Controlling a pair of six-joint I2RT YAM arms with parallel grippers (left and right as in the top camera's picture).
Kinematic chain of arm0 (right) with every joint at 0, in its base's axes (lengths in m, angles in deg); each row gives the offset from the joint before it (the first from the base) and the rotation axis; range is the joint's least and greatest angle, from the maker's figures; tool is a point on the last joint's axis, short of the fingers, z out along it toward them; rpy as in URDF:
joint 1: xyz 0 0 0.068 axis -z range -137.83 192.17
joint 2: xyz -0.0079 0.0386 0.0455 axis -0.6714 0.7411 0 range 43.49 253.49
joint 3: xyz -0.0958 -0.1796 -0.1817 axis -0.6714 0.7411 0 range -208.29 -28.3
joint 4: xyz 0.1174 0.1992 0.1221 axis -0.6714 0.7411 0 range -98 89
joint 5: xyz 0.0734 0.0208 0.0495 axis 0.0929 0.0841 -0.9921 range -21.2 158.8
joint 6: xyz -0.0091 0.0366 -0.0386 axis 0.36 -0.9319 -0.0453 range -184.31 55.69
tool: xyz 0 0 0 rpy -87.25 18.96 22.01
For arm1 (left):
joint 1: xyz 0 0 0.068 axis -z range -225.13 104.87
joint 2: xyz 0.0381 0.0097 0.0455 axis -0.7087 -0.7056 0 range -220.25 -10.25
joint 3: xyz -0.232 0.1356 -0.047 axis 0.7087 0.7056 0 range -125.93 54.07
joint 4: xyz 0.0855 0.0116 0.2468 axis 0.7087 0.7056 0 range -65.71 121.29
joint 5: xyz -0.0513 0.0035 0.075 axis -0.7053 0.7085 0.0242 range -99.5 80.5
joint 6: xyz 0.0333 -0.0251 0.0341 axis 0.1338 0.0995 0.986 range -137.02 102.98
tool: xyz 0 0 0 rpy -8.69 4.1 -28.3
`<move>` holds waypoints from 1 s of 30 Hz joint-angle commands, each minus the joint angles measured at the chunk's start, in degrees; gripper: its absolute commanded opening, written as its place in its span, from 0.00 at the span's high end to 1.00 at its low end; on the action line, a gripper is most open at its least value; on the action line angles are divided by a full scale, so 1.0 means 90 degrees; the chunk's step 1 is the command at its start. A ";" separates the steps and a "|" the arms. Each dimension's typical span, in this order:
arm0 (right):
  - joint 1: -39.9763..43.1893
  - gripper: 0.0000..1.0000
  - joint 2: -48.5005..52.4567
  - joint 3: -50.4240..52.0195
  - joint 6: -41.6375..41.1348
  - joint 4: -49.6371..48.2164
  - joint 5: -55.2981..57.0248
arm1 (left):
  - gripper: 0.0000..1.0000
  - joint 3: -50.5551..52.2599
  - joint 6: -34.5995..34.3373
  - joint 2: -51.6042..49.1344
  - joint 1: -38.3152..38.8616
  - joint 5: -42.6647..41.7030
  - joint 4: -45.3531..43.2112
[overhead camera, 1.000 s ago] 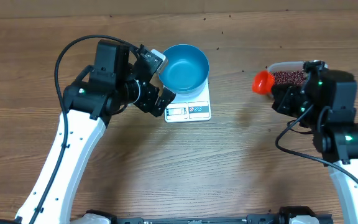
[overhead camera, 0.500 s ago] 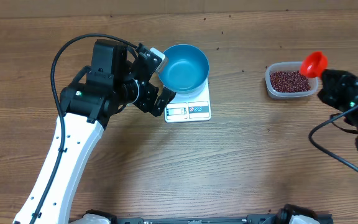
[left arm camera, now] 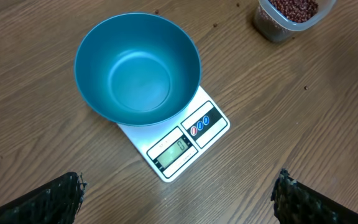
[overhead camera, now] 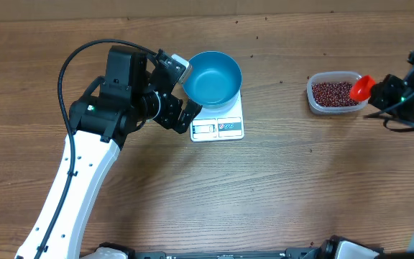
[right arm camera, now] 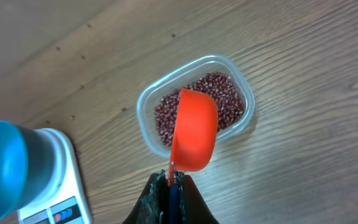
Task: Scoop item into bowl and weigh 150g on scale
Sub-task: 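Move the held scoop with the right gripper over the bean tub, then dip the scoop into the red beans and lift it out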
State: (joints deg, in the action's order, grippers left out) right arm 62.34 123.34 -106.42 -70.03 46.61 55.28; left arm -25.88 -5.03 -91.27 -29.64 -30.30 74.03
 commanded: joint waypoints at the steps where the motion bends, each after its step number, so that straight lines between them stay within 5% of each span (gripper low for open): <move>1: 0.0017 0.96 0.0219 -0.0155 0.0500 -0.0155 -0.0012 | 0.00 -0.0146 -0.0095 0.0044 -0.0017 0.0049 -0.0029; 8: 0.0005 0.96 0.0869 -0.0153 0.1481 -0.0522 0.0160 | 0.00 -0.0148 -0.0095 0.0044 -0.0017 0.0049 -0.0029; 30: -0.0420 0.96 0.2280 -0.0148 0.1649 -0.0954 0.0474 | 0.00 -0.0148 -0.0095 0.0044 -0.0017 0.0049 -0.0029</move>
State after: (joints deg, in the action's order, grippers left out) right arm 60.00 142.49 -106.42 -56.26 37.91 59.19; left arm -25.88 -5.05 -91.27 -29.64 -30.28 74.03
